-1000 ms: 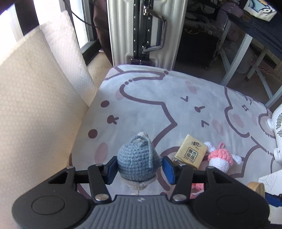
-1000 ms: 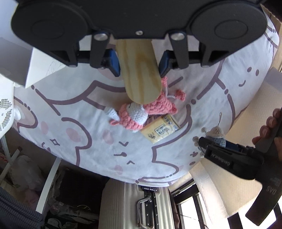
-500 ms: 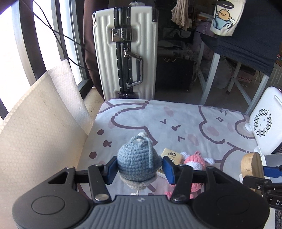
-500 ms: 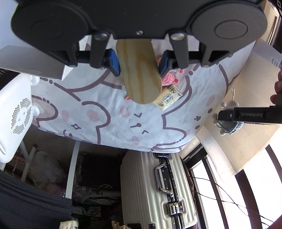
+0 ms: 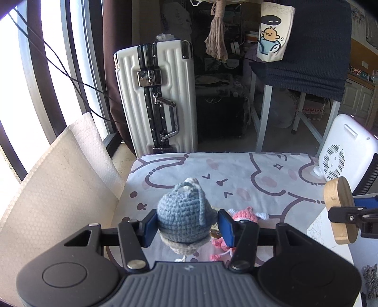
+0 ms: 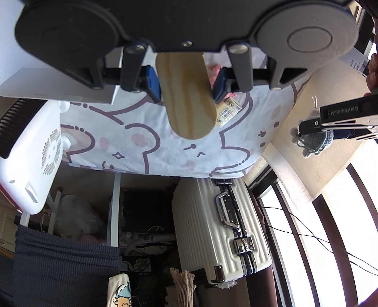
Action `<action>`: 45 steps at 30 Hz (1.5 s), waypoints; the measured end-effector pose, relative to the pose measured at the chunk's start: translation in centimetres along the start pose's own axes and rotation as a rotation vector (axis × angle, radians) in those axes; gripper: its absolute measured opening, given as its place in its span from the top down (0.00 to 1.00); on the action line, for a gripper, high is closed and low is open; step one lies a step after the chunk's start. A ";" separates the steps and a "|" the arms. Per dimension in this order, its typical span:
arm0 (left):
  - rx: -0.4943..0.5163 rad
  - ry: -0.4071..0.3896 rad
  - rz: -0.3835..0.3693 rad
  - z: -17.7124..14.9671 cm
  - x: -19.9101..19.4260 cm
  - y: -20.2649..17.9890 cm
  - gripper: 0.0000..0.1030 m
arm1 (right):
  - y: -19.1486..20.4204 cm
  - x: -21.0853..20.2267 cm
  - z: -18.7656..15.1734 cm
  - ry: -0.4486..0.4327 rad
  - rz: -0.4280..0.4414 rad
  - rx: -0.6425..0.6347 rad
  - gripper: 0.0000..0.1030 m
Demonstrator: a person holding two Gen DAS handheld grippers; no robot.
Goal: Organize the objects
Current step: 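Lift and carry the grey mouse and wooden block over the shoebox with both tools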
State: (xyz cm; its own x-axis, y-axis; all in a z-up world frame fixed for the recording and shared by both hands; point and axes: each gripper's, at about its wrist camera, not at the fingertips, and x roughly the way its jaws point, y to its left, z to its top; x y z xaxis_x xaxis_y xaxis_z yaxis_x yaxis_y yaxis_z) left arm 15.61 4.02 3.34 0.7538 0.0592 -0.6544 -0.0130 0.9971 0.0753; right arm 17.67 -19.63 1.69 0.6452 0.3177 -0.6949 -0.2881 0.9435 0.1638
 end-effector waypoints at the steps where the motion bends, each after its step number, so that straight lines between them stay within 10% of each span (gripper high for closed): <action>1: 0.006 -0.012 0.001 -0.1 -0.5 -0.3 0.47 | -0.1 -0.2 0.0 -0.004 0.000 0.002 0.53; 45: 0.188 -0.132 -0.301 1.7 -3.7 -16.6 0.47 | -11.8 -9.4 -3.0 -0.112 -0.167 0.181 0.53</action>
State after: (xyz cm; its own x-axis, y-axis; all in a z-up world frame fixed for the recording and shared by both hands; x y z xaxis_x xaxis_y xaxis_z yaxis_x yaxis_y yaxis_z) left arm 14.21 -12.84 5.80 0.7837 -0.2537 -0.5670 0.3334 0.9420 0.0393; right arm 12.86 -34.04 4.15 0.7501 0.1552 -0.6428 -0.0464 0.9820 0.1828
